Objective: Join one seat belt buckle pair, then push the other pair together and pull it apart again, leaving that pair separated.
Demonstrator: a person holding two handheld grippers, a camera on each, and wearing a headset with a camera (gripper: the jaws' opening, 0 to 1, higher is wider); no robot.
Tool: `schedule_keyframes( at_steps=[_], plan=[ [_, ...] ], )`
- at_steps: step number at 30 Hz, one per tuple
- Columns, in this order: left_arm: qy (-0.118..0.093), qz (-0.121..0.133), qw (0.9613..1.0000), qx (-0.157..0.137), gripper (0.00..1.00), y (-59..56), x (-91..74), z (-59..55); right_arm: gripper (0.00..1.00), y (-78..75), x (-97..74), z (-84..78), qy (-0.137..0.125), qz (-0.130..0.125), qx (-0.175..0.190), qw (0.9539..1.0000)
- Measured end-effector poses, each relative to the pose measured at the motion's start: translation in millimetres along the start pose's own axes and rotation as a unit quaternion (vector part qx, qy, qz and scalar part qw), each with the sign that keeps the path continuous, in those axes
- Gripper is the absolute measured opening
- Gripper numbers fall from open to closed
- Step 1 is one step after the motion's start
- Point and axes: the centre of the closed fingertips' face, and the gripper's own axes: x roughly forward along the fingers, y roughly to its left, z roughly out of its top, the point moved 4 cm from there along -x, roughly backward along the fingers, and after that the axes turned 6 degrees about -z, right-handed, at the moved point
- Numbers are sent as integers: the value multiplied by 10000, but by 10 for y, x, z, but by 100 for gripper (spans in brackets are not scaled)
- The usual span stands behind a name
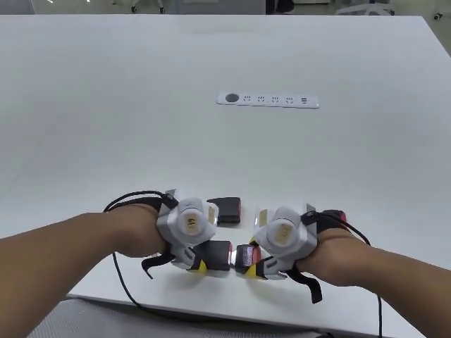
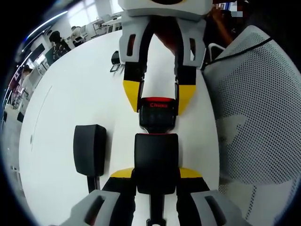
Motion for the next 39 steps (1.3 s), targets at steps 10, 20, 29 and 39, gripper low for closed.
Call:
schedule_keyframes(
  at_steps=[10, 20, 29, 39],
  plan=[
    [46, 20, 10000, 19, 34, -13, 3, 11, 32, 19, -9, -13, -81, -16, 26, 10000],
    [79, 22, 10000, -13, 34, -20, 0, 17, 33, 16, 5, -2, -58, -41, -30, 10000],
    [98, 37, 9999, -38, 34, -25, -12, 27, 40, 49, 22, -27, -4, -22, -108, 9999],
    [33, 126, 9996, -247, 34, -10, -29, 2, 47, 17, -39, -122, -26, -83, 204, 9998]
  ],
)
